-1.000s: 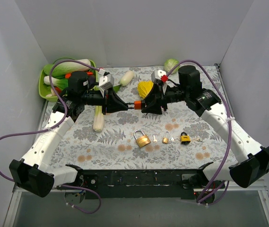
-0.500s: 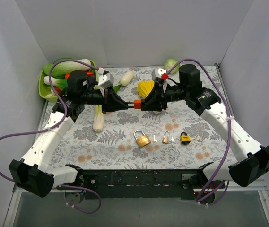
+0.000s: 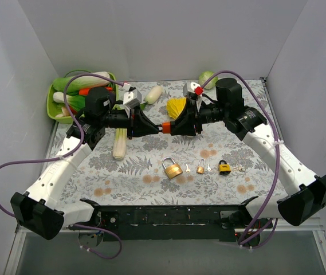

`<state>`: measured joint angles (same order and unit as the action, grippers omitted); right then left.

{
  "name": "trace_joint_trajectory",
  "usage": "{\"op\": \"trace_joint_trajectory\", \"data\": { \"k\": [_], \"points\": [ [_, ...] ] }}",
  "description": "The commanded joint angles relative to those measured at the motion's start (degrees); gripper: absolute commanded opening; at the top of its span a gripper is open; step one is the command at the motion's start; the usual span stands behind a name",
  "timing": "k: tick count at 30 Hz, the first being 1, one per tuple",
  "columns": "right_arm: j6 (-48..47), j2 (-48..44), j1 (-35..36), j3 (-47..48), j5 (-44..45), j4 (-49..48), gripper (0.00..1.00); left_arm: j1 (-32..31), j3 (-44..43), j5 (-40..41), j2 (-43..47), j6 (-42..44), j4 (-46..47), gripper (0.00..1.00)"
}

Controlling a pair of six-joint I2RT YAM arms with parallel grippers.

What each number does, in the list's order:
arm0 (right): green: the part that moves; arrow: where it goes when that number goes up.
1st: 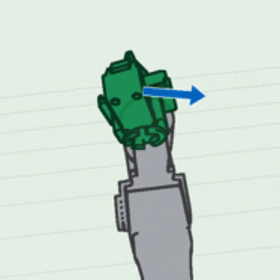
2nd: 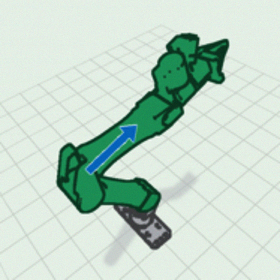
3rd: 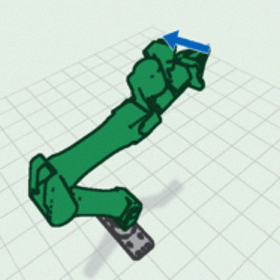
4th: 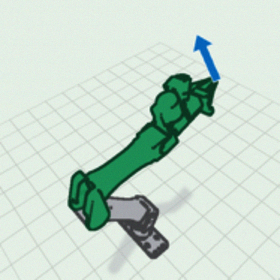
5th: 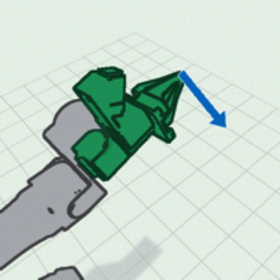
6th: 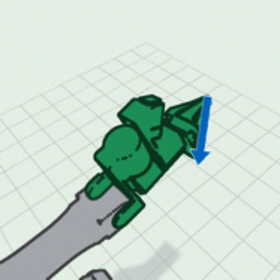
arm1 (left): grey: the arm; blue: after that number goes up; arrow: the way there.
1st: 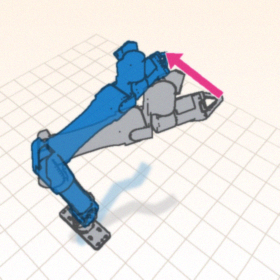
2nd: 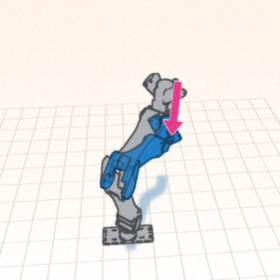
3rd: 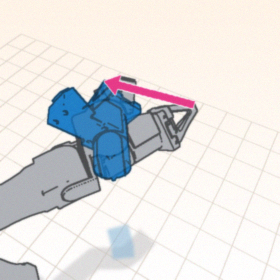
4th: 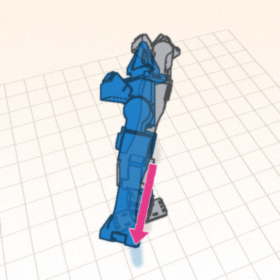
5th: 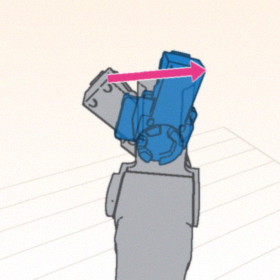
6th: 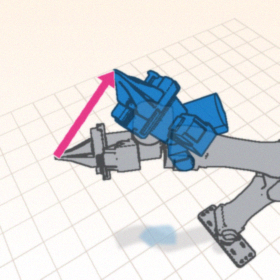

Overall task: Lock with the key
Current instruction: Lock the lock.

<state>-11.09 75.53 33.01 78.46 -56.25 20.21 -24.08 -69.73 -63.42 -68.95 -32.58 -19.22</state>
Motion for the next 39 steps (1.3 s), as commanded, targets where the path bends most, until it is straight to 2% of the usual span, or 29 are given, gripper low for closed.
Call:
{"op": "trace_joint_trajectory", "data": {
  "k": [1, 9, 13, 17, 20, 21, 22, 23, 25, 26, 27, 32, 39],
  "points": [
    [3.8, 1.4, 4.8, 1.8, -6.1, -7.4, 0.01, -5.5, 0.5, -0.4, 0.3, -1.2, 8.4, 0.0],
    [5.4, 2.0, 6.8, 0.5, -3.8, -11.6, 0.01, -8.3, 1.2, 0.1, -0.7, -4.9, 12.9, 0.0],
    [1.1, 3.0, 6.7, 2.6, -3.3, -7.0, 0.01, -8.7, 1.5, 2.8, -0.3, -7.2, 13.2, 0.0],
    [-2.4, 2.5, 5.8, 3.3, -2.1, -1.1, 0.01, -6.0, 2.8, 3.0, 1.1, -7.9, 11.8, 0.0],
    [-3.0, 2.0, 3.4, 3.1, -2.2, 1.9, 0.01, -1.0, 3.6, -0.3, 2.1, -7.7, 10.6, 0.0],
    [-3.3, 1.8, 1.9, 3.3, -2.1, 2.8, 0.04, 0.8, 3.0, -0.9, 2.2, -6.3, 8.0, 0.0],
    [-4.5, 1.7, 1.1, 3.5, -2.1, 5.1, 0.24, 1.2, 2.7, -1.2, 2.4, -3.7, 5.8, 0.0],
    [-5.2, 1.7, -0.4, 3.7, -2.3, 6.2, 0.36, 1.4, 2.2, -1.2, 2.6, 1.2, 3.5, 0.0],
    [-7.5, 1.7, -1.6, 4.8, -2.2, 11.1, 0.56, 1.8, 1.1, -1.0, 2.8, 6.0, -2.8, 0.0],
    [-9.6, 1.7, -2.5, 5.1, -1.8, 12.8, 0.59, 1.8, 0.8, -0.9, 2.9, 7.9, -4.4, 0.0],
    [-11.0, 1.7, -3.0, 5.6, -1.8, 14.4, 0.59, 1.9, 0.7, -0.7, 2.9, 10.3, -6.7, 0.0],
    [-15.9, 1.2, -5.0, 7.1, -1.2, 21.0, 0.58, 2.4, 0.8, -0.8, 2.6, 12.3, -8.8, 0.0],
    [-16.1, 1.1, -4.7, 6.7, -1.6, 20.5, 0.45, 2.5, 0.7, -1.7, 2.0, 12.3, -8.8, 0.0]
  ]
}}
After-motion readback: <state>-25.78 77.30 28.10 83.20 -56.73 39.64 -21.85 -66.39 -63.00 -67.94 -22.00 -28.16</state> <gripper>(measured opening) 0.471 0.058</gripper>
